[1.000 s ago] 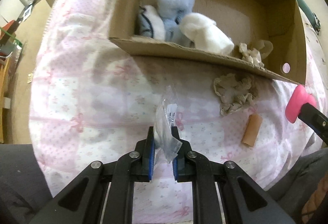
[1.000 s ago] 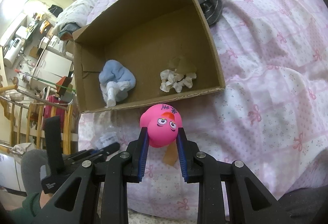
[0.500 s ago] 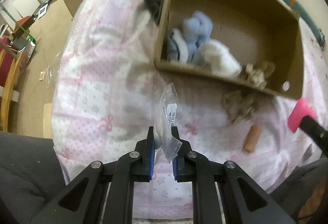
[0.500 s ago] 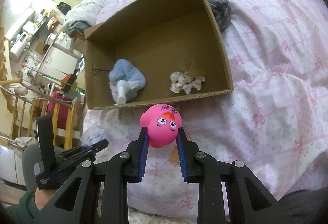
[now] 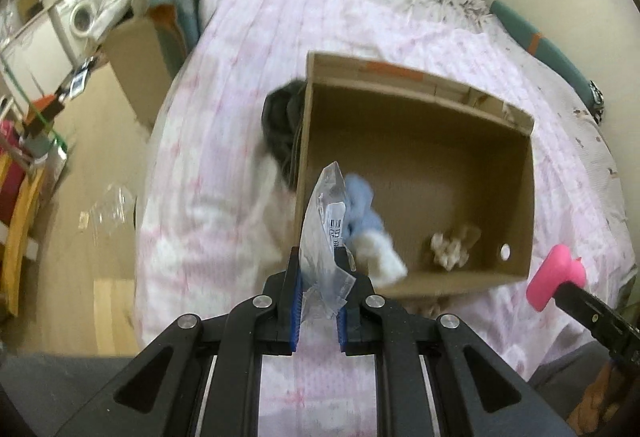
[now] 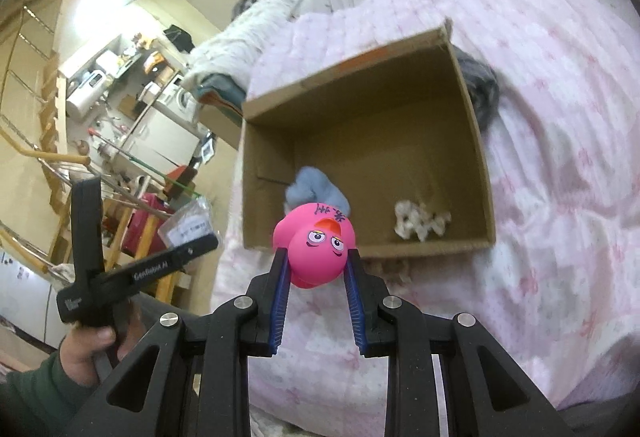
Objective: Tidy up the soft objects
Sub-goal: 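Carry the duck and plastic bag over the box and open both grippers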
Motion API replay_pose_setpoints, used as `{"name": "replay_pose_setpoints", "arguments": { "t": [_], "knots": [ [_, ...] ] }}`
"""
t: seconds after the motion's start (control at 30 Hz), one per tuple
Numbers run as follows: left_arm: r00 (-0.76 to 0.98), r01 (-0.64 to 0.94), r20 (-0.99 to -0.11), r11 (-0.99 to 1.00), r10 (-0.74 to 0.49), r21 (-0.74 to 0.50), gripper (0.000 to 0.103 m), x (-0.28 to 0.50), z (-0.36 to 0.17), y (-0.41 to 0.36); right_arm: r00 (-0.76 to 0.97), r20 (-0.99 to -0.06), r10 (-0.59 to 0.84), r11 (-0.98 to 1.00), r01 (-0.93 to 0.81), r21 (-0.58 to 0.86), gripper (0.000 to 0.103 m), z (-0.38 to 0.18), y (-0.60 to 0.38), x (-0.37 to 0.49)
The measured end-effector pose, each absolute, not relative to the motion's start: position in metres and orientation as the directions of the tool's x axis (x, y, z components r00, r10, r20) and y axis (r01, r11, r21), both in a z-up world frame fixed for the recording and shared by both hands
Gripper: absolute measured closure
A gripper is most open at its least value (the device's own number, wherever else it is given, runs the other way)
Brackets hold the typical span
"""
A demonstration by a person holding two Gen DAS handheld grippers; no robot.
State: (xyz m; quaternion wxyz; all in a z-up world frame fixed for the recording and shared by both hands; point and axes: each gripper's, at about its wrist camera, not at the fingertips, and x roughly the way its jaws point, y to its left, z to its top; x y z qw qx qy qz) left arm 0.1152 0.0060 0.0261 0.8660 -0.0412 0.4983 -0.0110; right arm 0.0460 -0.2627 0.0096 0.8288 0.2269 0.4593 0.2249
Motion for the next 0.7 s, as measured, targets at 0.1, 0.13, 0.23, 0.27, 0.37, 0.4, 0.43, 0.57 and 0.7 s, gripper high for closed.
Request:
{"name": "replay_pose_setpoints", "arguments": {
  "t": [0.1,0.13,0.23,0.27,0.37,0.4,0.43,0.57,0.7],
  "knots": [
    [0.516,-0.004,-0.854,0.997,-0.061,-0.074,0.090,0.130,0.030,0.000,0.485,-0.648,0.587,0.791,-0.173,0.587,0.074,0.017,-0.262,0.055],
    [0.518,0.001,-0.853,0.997,-0.064,-0.074,0.090,0.135,0.030,-0.001,0.489,-0.648,0.584,0.794,-0.178,0.581,0.074,0.020,-0.261,0.058],
    [0.515,0.009,-0.854,0.997,-0.067,-0.072,0.091,0.150,0.026,-0.007,0.497,-0.650,0.575,0.801,-0.184,0.569,0.074,0.024,-0.261,0.072],
    [0.514,0.013,-0.855,0.997,-0.068,-0.072,0.090,0.154,0.024,-0.008,0.499,-0.653,0.570,0.806,-0.183,0.563,0.074,0.025,-0.262,0.076],
    [0.511,0.022,-0.857,0.997,-0.071,-0.070,0.090,0.166,0.015,-0.014,0.511,-0.655,0.557,0.814,-0.178,0.553,0.074,0.024,-0.265,0.092],
    [0.508,0.025,-0.858,0.997,-0.072,-0.069,0.090,0.170,0.012,-0.016,0.516,-0.654,0.553,0.815,-0.174,0.552,0.074,0.022,-0.267,0.097],
    [0.504,0.026,-0.861,0.997,-0.073,-0.069,0.090,0.173,0.008,-0.018,0.521,-0.652,0.551,0.815,-0.168,0.554,0.074,0.020,-0.269,0.102],
    [0.501,0.056,-0.861,0.996,-0.085,-0.066,0.090,0.182,-0.012,-0.027,0.515,-0.673,0.531,0.822,-0.121,0.556,0.074,-0.003,-0.275,0.115],
    [0.526,0.093,-0.847,0.995,-0.081,-0.038,0.090,0.183,-0.031,-0.035,0.477,-0.713,0.513,0.833,-0.075,0.549,0.074,-0.026,-0.274,0.120]
  ]
}}
